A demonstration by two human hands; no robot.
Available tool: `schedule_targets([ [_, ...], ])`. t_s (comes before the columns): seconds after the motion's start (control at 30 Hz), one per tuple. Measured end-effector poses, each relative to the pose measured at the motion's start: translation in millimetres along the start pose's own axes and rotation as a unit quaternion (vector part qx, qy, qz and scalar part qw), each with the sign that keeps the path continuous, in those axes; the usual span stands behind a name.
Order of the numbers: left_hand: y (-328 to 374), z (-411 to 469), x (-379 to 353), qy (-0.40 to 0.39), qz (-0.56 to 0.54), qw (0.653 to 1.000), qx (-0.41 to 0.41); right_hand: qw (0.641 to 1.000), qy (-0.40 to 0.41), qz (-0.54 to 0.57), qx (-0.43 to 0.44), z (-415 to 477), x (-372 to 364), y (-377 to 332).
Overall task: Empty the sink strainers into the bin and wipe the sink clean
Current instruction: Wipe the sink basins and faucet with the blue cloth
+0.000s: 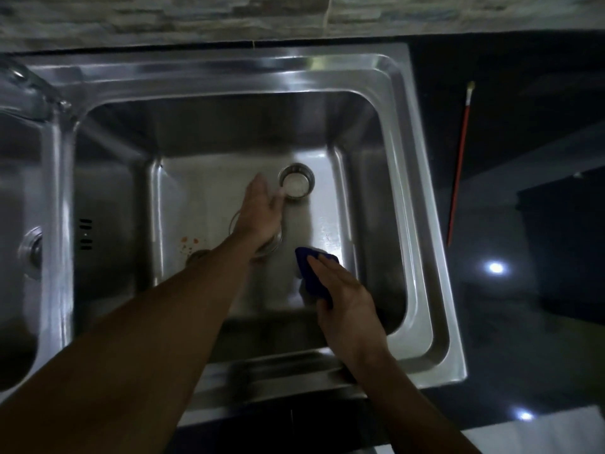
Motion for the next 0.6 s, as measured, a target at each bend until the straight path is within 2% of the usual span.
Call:
schedule_targets([
  [0.13,-74,-29,41,0.051,0.121,0.988,0.078,1.0,-0.004,-0.005,0.02,1,2,-4],
  [0.3,-128,-60,70,0.022,0.235,0.968,0.085,0.999,0.014,-0.008,0.034,-1,5,-10],
  [0.47,-127,-67,67,0.028,0.328,0.942,0.063,0.999,0.022,-0.014,0.023,0,5,-10],
  [0.6,-116,-71,70,0.035,0.295,0.952,0.068,0.999,0.019,-0.037,0.023,0,4,-9],
])
Point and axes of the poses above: each hand's wrist, its own z-axis towards the middle knuckle, its own x-axis out of the back of the hand, y = z × x, the point moved 7 cm from there along z, towards the middle knuckle, and after that the axes turned 12 degrees about x, right-handed, at the moved point
